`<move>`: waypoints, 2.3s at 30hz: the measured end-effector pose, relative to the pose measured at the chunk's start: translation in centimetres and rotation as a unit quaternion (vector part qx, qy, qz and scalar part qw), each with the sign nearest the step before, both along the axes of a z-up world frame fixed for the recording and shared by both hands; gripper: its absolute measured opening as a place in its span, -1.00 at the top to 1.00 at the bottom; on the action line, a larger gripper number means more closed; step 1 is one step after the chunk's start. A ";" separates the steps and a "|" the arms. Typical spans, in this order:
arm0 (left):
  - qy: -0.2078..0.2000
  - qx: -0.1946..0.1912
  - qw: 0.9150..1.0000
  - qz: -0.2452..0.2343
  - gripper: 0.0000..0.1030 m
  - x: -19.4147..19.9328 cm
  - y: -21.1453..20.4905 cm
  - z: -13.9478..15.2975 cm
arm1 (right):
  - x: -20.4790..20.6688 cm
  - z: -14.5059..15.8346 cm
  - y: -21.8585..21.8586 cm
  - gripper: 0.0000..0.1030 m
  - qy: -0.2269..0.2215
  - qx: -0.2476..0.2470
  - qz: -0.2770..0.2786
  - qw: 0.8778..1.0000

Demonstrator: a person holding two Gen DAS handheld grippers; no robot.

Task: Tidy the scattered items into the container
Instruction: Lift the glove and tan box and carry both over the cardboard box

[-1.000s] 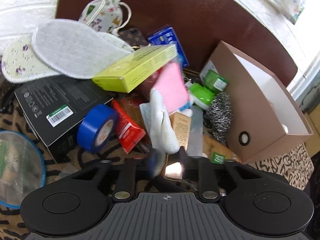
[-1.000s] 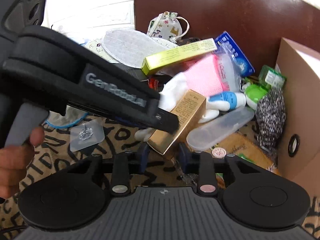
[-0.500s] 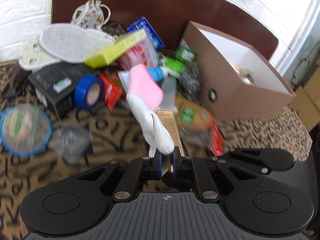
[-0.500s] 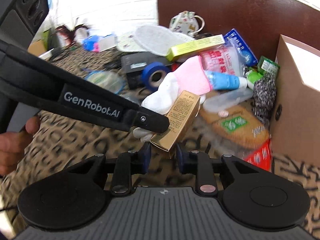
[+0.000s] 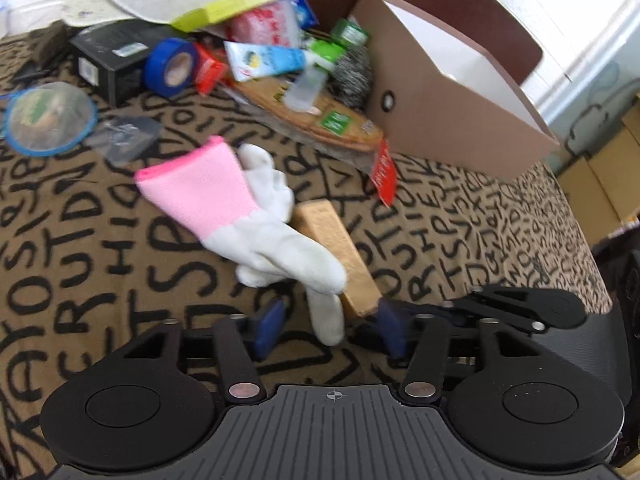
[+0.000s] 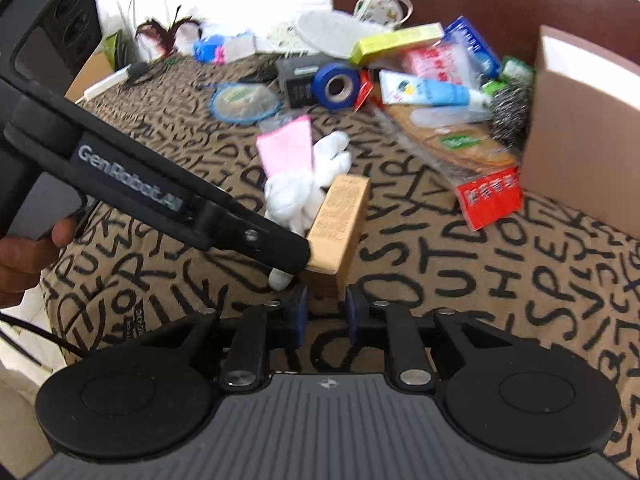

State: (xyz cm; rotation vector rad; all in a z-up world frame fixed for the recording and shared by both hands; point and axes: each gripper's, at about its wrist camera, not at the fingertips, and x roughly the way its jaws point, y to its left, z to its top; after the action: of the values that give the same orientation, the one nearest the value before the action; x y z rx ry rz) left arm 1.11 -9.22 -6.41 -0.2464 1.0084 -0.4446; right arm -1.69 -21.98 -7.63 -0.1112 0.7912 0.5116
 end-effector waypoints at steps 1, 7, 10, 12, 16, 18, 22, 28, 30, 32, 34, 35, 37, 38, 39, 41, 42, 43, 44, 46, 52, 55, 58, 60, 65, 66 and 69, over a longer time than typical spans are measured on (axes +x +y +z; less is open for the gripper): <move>-0.005 0.001 1.000 0.011 -0.36 0.1 0.3 0.2 | 0.0 0.3 -0.1 0.52 -0.007 0.002 -0.003 1.000; -0.033 0.013 0.996 0.079 -0.64 1.5 1.9 0.8 | 0.5 0.9 0.5 0.24 -0.035 0.006 -0.002 0.999; -0.028 0.025 0.994 0.107 -0.64 3.1 2.3 -0.2 | 0.9 0.6 0.9 0.24 -0.031 0.013 -0.002 0.999; -0.010 0.018 0.993 0.119 -0.64 4.2 2.6 -1.1 | 1.2 0.3 1.2 0.24 -0.028 0.014 0.000 1.000; -0.006 0.012 0.992 0.123 -0.59 5.1 2.4 -1.8 | 1.9 -0.2 1.7 0.25 -0.030 0.000 -0.013 0.999; -0.019 0.030 0.993 0.109 -0.20 5.3 1.8 -1.6 | 2.3 -0.5 1.6 0.25 -0.026 -0.003 -0.022 0.999; -0.033 0.052 0.995 0.083 0.09 5.9 0.5 -1.3 | 2.8 -0.8 1.3 0.25 -0.022 -0.007 -0.031 0.999; -0.037 0.070 0.995 0.068 0.21 6.0 -0.4 -1.4 | 3.5 -1.0 1.6 0.24 -0.026 -0.011 -0.037 0.999; -0.040 0.077 0.994 0.063 0.34 5.8 -0.4 -1.3 | 3.7 -1.1 1.7 0.26 -0.027 -0.016 -0.036 0.999; -0.036 0.072 0.995 0.063 0.02 5.9 -0.2 -1.4 | 3.7 -1.2 1.8 0.29 -0.030 -0.024 -0.034 0.999; -0.032 0.067 0.995 0.065 -0.08 6.0 -0.3 -1.7 | 3.8 -1.3 1.9 0.29 -0.031 -0.029 -0.033 0.999; -0.032 0.067 0.995 0.065 -0.09 6.0 -0.4 -1.8 | 3.8 -1.3 2.0 0.29 -0.031 -0.029 -0.035 0.999; -0.041 0.082 0.994 0.059 -0.06 6.0 -0.9 -1.8 | 4.0 -1.5 2.0 0.31 -0.031 -0.029 -0.037 0.998; -0.046 0.095 0.993 0.056 0.14 5.9 -1.2 -1.8 | 4.0 -1.6 2.0 0.32 -0.033 -0.029 -0.037 0.998; -0.050 0.109 0.991 0.053 0.42 5.8 -1.5 -1.8 | 4.1 -1.6 2.0 0.37 -0.034 -0.028 -0.037 0.998; -0.053 0.120 0.990 0.043 0.79 5.6 -1.9 -1.7 | 4.1 -1.6 1.8 0.44 -0.034 -0.025 -0.040 0.998; -0.049 0.115 0.991 0.040 0.82 5.5 -1.9 -1.5 | 4.1 -1.5 1.6 0.46 -0.032 -0.022 -0.042 0.998; -0.048 0.112 0.992 0.038 0.84 5.3 -1.9 -1.3 | 4.1 -1.4 1.3 0.47 -0.030 -0.018 -0.044 0.998; -0.049 0.109 0.992 0.035 0.86 5.1 -1.9 -1.1 | 4.1 -1.3 1.1 0.47 -0.027 -0.013 -0.046 0.998; -0.052 0.102 0.993 0.028 0.87 4.6 -2.1 -0.5 | 4.0 -1.0 0.4 0.47 -0.020 0.004 -0.051 0.998; -0.078 0.070 0.994 -0.002 0.88 3.5 -3.6 2.9 | 3.1 0.9 -2.0 0.47 -0.035 0.037 -0.070 0.996; -0.103 0.059 0.993 -0.018 0.87 3.6 -5.1 5.2 | 2.6 2.7 -3.2 0.47 -0.064 0.040 -0.079 0.994; -0.130 0.046 0.990 -0.033 0.87 4.2 -6.7 7.6 | 2.5 4.6 -4.7 0.47 -0.100 0.039 -0.095 0.990; -0.143 0.037 0.988 -0.043 0.87 4.9 -8.0 9.3 | 2.6 6.0 -5.7 0.47 -0.124 0.037 -0.108 0.986; -0.181 0.021 0.981 -0.072 0.87 6.8 -11.5 13.4 | 3.6 9.0 -8.3 0.47 -0.182 0.024 -0.138 0.973; -0.190 0.022 0.979 -0.077 0.87 7.3 -12.3 14.1 | 3.9 9.6 -8.7 0.47 -0.193 0.019 -0.145 0.970; -0.206 0.024 0.974 -0.092 0.87 8.8 -15.0 15.6 | 5.1 11.0 -9.9 0.47 -0.220 0.003 -0.166 0.961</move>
State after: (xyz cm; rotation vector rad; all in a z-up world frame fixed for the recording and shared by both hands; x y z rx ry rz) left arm 9.86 -24.21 9.17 -0.0137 0.6348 -0.6102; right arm 3.43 -31.89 3.34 -0.0788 0.3599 0.1577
